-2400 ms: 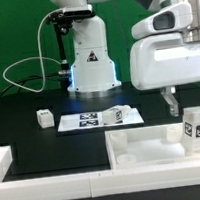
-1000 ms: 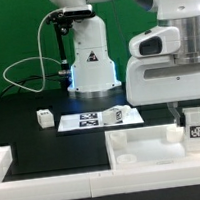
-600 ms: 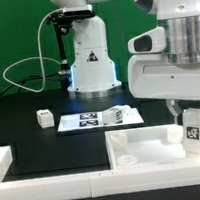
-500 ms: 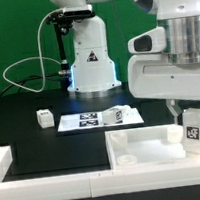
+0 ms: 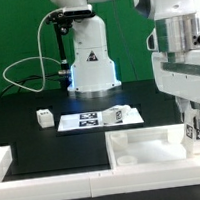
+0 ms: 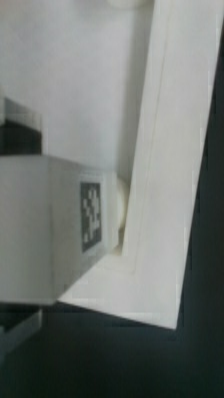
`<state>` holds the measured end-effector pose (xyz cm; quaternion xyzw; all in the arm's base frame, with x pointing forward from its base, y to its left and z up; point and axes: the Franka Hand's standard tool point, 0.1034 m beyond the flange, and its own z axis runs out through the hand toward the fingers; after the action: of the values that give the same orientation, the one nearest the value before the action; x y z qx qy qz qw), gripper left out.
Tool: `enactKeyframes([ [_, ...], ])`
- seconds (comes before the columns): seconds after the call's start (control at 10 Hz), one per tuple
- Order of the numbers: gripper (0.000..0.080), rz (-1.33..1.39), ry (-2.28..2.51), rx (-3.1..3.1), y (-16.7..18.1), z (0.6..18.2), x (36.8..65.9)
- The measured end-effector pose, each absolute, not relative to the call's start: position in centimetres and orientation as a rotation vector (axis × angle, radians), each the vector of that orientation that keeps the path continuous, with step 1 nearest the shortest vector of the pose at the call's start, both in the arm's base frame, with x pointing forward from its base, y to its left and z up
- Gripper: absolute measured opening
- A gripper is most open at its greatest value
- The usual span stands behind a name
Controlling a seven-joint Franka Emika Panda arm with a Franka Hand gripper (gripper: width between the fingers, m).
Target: Assemble one leg
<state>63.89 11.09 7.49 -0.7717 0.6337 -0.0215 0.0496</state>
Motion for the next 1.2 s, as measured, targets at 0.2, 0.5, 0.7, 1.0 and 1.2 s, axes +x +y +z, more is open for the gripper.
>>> enactKeyframes([
  [0.2, 0.0552, -0.036, 1.513, -2.679, 11.0, 8.1, 64.1],
  [0.5, 0.0640, -0.045, 0.956, -2.931, 10.9, 7.8, 64.5],
  [0.7, 0.0648, -0.050, 0.791, -2.982, 10.9, 7.8, 64.4],
  [1.0, 0.0649, -0.090, 0.110, -3.116, 11.9, 7.8, 64.5],
  [1.2, 0.0520, -0.088, 0.170, -3.108, 11.9, 7.7, 64.5],
])
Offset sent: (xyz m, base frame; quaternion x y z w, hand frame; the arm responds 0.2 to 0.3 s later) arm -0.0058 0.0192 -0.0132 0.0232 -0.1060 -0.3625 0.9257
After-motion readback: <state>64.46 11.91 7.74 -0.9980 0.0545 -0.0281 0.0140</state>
